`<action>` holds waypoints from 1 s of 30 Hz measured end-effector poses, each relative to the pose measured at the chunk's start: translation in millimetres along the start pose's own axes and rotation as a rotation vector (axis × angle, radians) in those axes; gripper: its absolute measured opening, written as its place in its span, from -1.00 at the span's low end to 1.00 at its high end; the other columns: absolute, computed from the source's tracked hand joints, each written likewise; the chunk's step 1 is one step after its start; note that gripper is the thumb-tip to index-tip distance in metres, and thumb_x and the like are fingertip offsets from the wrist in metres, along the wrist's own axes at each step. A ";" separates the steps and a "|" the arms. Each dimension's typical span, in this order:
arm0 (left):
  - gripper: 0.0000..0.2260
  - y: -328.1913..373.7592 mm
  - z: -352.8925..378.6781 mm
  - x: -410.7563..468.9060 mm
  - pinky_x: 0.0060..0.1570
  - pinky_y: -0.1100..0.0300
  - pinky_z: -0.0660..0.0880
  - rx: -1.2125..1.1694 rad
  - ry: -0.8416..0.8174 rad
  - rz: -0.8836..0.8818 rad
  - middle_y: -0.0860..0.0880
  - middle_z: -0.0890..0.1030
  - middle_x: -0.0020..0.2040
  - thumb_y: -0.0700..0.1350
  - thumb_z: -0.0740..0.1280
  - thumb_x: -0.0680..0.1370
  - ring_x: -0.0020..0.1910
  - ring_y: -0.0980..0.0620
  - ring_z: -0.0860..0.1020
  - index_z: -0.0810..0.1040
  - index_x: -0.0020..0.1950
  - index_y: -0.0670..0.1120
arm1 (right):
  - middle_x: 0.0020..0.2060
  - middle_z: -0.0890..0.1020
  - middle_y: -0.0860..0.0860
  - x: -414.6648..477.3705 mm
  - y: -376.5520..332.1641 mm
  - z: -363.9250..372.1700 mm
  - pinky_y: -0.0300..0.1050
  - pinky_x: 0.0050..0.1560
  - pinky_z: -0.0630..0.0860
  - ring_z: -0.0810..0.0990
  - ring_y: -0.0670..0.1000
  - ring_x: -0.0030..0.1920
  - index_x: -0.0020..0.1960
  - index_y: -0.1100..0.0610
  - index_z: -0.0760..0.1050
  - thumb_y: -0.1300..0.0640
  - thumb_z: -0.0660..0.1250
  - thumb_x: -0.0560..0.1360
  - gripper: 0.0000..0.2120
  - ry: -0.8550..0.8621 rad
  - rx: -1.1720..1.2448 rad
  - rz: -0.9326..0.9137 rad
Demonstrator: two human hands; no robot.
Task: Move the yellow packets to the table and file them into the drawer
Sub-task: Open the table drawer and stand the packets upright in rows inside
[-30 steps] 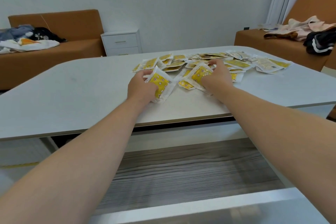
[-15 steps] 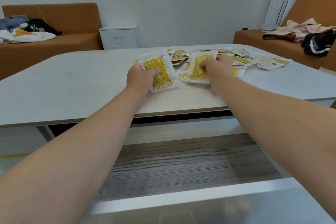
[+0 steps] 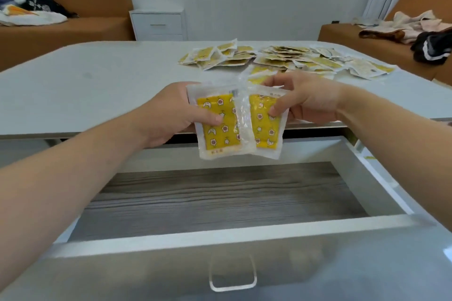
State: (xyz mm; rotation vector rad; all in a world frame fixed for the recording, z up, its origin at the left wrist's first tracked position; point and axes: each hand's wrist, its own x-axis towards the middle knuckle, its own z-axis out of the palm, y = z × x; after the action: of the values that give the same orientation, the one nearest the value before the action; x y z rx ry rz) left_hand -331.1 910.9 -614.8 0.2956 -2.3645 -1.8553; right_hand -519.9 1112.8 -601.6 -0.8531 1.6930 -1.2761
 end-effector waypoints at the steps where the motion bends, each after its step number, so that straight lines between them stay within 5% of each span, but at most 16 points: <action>1: -0.62 -0.2 -2.3 -7.7 0.03 0.01 0.66 0.045 -0.036 -0.008 -0.09 0.73 0.06 -0.35 0.48 0.44 0.04 -0.07 0.71 0.57 0.23 -0.14 | 0.12 0.67 0.23 -3.4 -1.2 5.4 0.05 0.01 0.69 0.70 0.23 0.10 0.30 0.19 0.46 0.50 0.40 0.38 -0.47 -0.005 -0.027 -0.017; 3: -0.56 -4.1 -9.4 -24.2 0.00 0.01 0.67 0.138 -0.096 -0.047 -0.10 0.72 0.06 -0.37 0.50 0.42 0.04 -0.08 0.71 0.55 0.25 -0.11 | 0.08 0.69 0.15 -9.8 -6.8 22.7 -0.04 -0.03 0.69 0.72 0.15 0.06 0.28 0.20 0.50 0.51 0.42 0.41 -0.51 -0.032 -0.179 -0.047; 7: -0.62 -14.8 -32.4 -50.7 -0.07 0.08 0.67 0.232 -0.197 -0.195 -0.10 0.72 0.05 -0.36 0.48 0.44 0.02 -0.09 0.71 0.56 0.22 -0.14 | -0.07 0.70 -0.12 -12.9 -14.6 76.7 -0.08 0.01 0.63 0.68 -0.11 -0.08 0.07 -0.06 0.57 0.21 0.51 0.43 -0.71 -0.082 -0.893 -0.121; 9: -0.70 -28.2 -47.8 -57.5 -0.12 0.10 0.66 0.285 -0.226 -0.318 -0.11 0.73 0.03 -0.36 0.45 0.49 0.00 -0.10 0.71 0.56 0.19 -0.19 | -0.13 0.68 -0.12 -5.7 -5.2 110.3 -0.03 -0.04 0.61 0.64 -0.10 -0.13 0.01 -0.07 0.56 0.12 0.49 0.43 -0.79 -0.093 -1.007 -0.127; 12: -0.79 -59.1 -70.2 -65.7 -0.03 -0.05 0.66 0.404 -0.246 -0.435 -0.13 0.73 -0.01 -0.35 0.46 0.50 0.00 -0.13 0.71 0.58 0.10 -0.20 | -0.12 0.65 -0.12 13.0 25.5 151.1 -0.02 -0.06 0.62 0.63 -0.10 -0.12 0.01 -0.06 0.54 0.08 0.47 0.44 -0.81 -0.109 -1.000 -0.112; 16: -0.80 -84.2 -99.3 -71.3 -0.18 0.12 0.63 0.516 -0.274 -0.588 -0.06 0.74 -0.05 -0.31 0.46 0.51 -0.05 -0.06 0.72 0.59 0.10 -0.14 | -0.08 0.69 -0.05 49.3 49.8 174.8 -0.12 -0.12 0.68 0.70 -0.07 -0.11 0.04 0.02 0.53 0.14 0.50 0.49 -0.80 -0.145 -0.853 0.045; 20: -0.78 -96.4 -115.7 -74.9 -0.22 0.13 0.65 0.669 -0.319 -0.726 -0.06 0.72 -0.10 -0.33 0.46 0.51 -0.11 -0.05 0.73 0.57 0.12 -0.15 | 0.01 0.71 0.11 73.0 61.2 192.3 0.05 -0.04 0.71 0.74 0.08 -0.03 0.11 0.17 0.51 0.28 0.47 0.52 -0.79 -0.182 -0.568 0.149; 25: -0.75 -103.7 -110.9 -77.8 -0.10 0.10 0.57 1.268 -0.435 -0.580 0.07 0.58 -0.03 -0.07 0.51 0.45 -0.07 0.03 0.58 0.50 0.04 0.09 | 0.05 0.70 0.12 83.0 81.5 212.5 0.07 0.02 0.70 0.74 0.10 0.02 0.14 0.16 0.51 0.29 0.46 0.53 -0.77 -0.259 -0.496 0.234; 30: -0.68 -106.3 -99.1 -75.1 -0.05 0.14 0.43 1.444 -0.557 -0.573 0.05 0.45 -0.01 -0.01 0.51 0.47 -0.03 0.00 0.45 0.49 0.15 0.01 | 0.02 0.71 0.08 90.8 85.4 226.8 0.00 -0.05 0.71 0.74 0.07 -0.02 0.09 0.11 0.52 0.22 0.48 0.53 -0.81 -0.282 -0.619 0.174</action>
State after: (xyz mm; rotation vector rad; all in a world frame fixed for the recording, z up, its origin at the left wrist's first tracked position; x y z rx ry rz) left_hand -228.4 809.8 -692.2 0.6421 -3.8458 0.1967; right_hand -356.4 963.2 -735.2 -1.1452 1.8986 -0.4770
